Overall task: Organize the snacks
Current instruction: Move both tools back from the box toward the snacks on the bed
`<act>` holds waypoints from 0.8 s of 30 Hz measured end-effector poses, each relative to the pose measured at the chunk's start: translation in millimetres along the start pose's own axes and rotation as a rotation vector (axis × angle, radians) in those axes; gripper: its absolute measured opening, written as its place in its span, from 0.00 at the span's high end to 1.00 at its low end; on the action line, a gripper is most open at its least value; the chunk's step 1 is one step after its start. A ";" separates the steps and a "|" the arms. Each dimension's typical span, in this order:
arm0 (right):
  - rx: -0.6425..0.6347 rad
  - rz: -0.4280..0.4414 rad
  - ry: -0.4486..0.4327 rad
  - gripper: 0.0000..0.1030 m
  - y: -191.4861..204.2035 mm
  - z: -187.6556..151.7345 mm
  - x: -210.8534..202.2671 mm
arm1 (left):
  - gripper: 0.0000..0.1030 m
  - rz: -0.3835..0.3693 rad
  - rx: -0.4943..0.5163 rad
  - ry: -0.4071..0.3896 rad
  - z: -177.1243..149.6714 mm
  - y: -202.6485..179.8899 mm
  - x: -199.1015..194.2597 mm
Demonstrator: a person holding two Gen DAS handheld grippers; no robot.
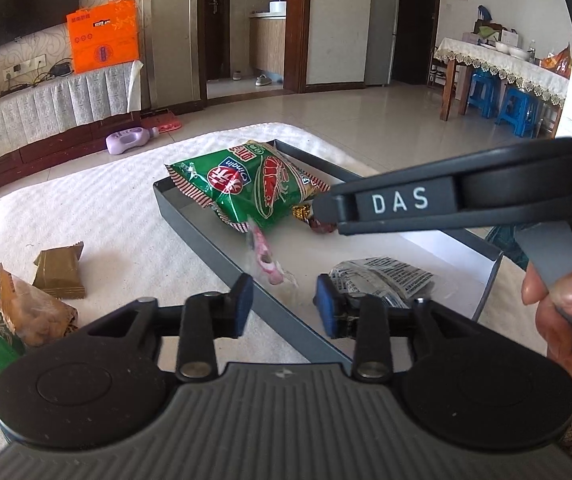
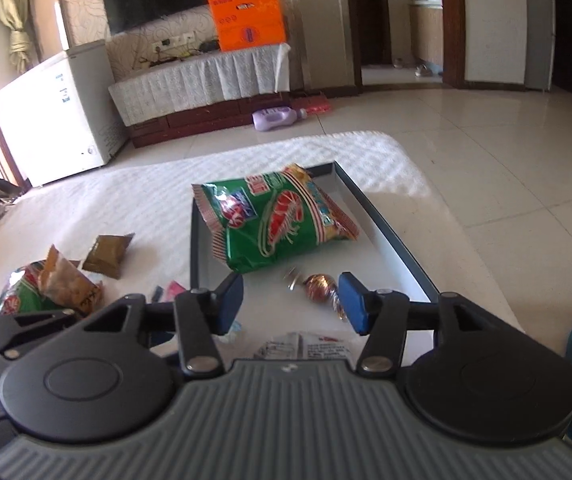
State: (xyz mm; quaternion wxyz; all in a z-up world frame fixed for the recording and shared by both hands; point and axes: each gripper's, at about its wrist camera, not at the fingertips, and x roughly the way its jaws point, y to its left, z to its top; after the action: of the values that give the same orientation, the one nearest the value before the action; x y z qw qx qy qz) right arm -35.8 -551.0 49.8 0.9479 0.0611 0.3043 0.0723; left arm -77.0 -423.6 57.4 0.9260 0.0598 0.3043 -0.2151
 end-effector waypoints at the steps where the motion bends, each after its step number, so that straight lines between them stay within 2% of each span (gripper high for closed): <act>1: 0.000 -0.001 -0.011 0.46 0.1 0.7 -1.8 | 0.53 0.001 -0.001 -0.005 -0.4 -0.9 -1.5; 6: 0.036 0.012 -0.066 0.46 -4.7 4.4 -10.5 | 0.49 0.010 0.020 -0.034 -2.6 -7.6 -20.0; 8: 0.038 0.020 -0.081 0.46 -3.4 5.2 -12.8 | 0.44 0.010 0.022 -0.048 -5.6 -7.3 -31.9; 14: -0.018 0.087 -0.103 0.46 13.8 4.7 -18.1 | 0.40 0.046 0.004 -0.062 -24.1 10.2 -75.1; 16: -0.047 0.136 -0.109 0.46 24.3 3.4 -21.8 | 0.40 0.059 -0.024 -0.056 -35.5 23.5 -92.7; 19: -0.139 0.271 -0.098 0.46 47.2 -0.9 -25.9 | 0.39 0.109 -0.040 -0.037 -56.9 42.9 -115.2; 21: -0.233 0.345 -0.063 0.47 69.0 -5.8 -24.5 | 0.39 0.148 -0.068 -0.006 -66.5 57.8 -123.9; 24: -0.350 0.406 0.014 0.48 100.4 -17.3 -16.5 | 0.39 0.193 -0.100 -0.017 -73.4 74.4 -136.0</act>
State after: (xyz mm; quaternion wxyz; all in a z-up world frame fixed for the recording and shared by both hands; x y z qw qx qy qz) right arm -69.2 -454.1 61.2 0.9080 -0.0444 0.2754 0.3127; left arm -182.4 -289.7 76.8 0.9468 0.0404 0.2996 -0.1101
